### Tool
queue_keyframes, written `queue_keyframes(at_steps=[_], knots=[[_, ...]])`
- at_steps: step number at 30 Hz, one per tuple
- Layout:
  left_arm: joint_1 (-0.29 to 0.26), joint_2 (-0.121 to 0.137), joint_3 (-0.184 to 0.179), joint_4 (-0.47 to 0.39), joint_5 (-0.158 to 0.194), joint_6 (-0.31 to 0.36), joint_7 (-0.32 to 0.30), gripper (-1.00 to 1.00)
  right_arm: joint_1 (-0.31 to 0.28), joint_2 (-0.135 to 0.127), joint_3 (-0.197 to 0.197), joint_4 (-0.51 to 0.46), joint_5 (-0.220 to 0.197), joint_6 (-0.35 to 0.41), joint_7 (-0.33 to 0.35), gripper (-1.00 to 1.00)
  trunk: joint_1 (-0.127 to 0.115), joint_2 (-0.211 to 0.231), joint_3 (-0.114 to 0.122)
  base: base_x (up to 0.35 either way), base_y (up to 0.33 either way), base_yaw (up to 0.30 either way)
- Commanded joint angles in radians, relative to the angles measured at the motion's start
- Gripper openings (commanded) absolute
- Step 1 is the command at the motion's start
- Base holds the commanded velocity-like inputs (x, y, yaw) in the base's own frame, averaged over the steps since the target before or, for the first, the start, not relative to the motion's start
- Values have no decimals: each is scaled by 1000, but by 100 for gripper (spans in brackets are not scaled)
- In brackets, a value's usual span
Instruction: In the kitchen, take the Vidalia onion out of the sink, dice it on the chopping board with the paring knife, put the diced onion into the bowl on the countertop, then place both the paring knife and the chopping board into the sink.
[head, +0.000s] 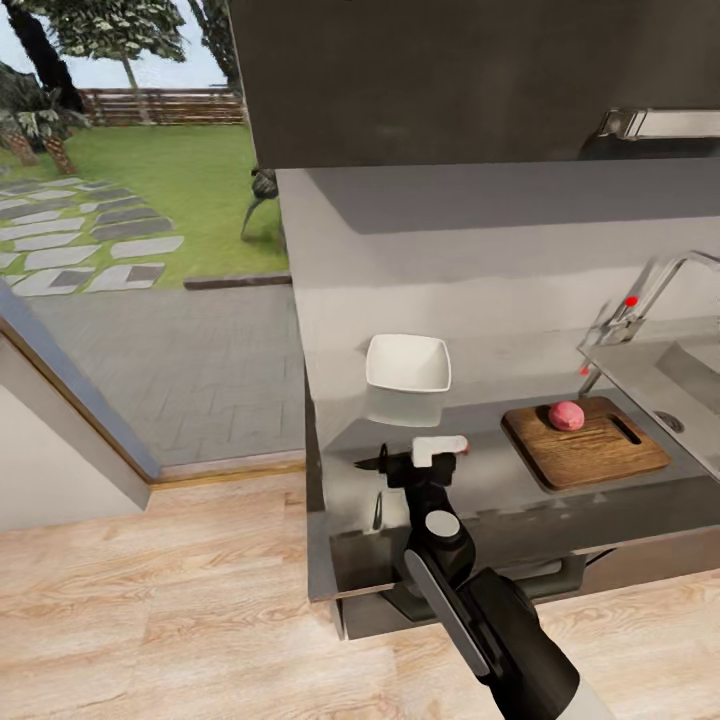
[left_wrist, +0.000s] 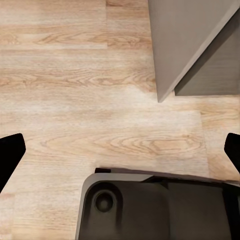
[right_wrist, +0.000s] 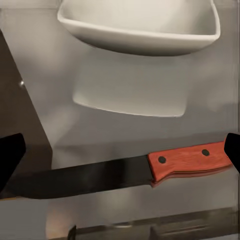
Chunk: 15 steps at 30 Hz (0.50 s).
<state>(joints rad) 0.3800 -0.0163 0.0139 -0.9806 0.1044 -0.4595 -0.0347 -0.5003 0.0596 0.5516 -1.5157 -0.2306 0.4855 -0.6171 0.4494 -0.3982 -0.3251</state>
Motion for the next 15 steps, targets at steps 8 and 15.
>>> queue_keyframes(at_steps=[8, 15], knots=[[0, -1, 0, 23, 8, -1, -4, 100, -1, -6, 2, -17, -7, 11, -5, 100, 1, -2, -2, 0, 0, 0], [0, -1, 1, 55, 8, -2, -4, 100, -1, -104, 1, -51, -9, 8, 19, 100, 1, -2, -2, 0, 0, 0]])
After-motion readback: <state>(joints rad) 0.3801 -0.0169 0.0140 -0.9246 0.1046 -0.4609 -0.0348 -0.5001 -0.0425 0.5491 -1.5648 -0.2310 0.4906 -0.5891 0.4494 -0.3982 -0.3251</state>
